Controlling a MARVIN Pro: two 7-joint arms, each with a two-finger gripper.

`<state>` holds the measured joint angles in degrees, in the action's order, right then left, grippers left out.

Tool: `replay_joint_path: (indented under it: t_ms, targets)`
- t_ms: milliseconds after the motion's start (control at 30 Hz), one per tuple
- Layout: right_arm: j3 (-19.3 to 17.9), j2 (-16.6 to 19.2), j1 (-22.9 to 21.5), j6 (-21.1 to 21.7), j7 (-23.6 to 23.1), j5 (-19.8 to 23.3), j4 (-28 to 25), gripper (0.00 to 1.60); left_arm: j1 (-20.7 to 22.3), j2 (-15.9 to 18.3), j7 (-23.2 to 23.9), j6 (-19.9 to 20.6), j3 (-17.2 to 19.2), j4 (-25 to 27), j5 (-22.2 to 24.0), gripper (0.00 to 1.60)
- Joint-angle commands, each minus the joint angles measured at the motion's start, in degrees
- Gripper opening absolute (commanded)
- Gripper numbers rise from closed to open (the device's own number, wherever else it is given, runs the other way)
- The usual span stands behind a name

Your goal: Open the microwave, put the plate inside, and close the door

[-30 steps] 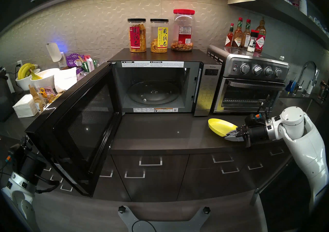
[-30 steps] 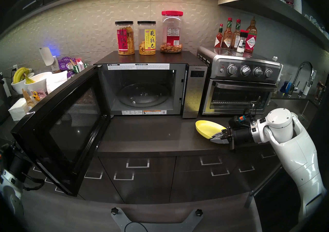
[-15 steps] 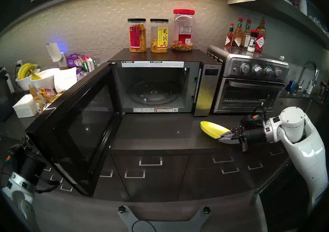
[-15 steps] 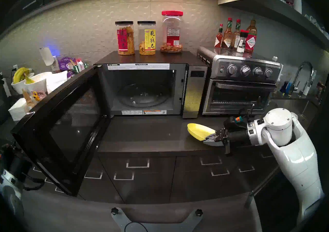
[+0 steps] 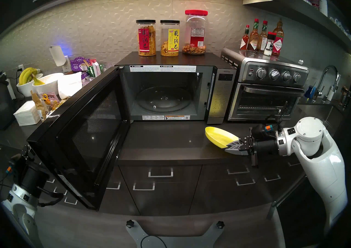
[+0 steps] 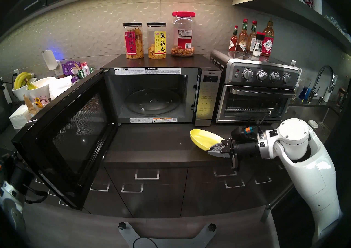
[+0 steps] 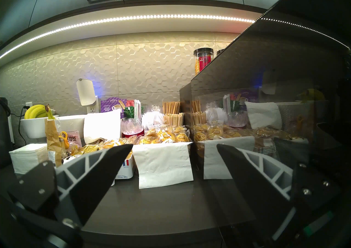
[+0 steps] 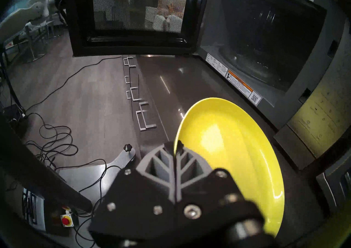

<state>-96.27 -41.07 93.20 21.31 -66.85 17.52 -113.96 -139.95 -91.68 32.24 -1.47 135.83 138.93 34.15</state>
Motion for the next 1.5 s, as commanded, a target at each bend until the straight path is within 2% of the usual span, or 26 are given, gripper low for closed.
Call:
replay_joint_path:
  t_ms: [0, 367, 533, 1033, 1467]
  targets:
    - [-0.2, -1.1, 1.0, -4.3, 0.3, -0.4, -2.8, 0.0, 0.1, 0.1, 0.0, 0.1, 0.2, 1.1, 0.1, 1.6]
    - [1.8, -2.0, 1.2, -11.4, 2.1, -4.6, -4.1, 0.0, 0.3, -0.1, 0.2, 0.2, 0.2, 1.1, 0.0, 1.6]
    - [4.4, -2.7, -0.1, -13.7, 3.3, -7.5, -4.4, 0.0, 0.3, -0.1, 0.2, 0.3, 0.2, 1.1, 0.0, 1.6]
    - [9.2, -3.9, -4.2, -16.7, 4.2, -12.2, -5.5, 0.0, 0.5, -0.3, 0.5, 0.4, 0.3, 1.1, -0.2, 1.6]
    - [13.7, -4.3, -9.8, -19.6, 3.1, -15.9, -3.6, 0.0, 0.7, -0.5, 0.7, 0.5, 0.4, 1.1, -0.3, 1.6]
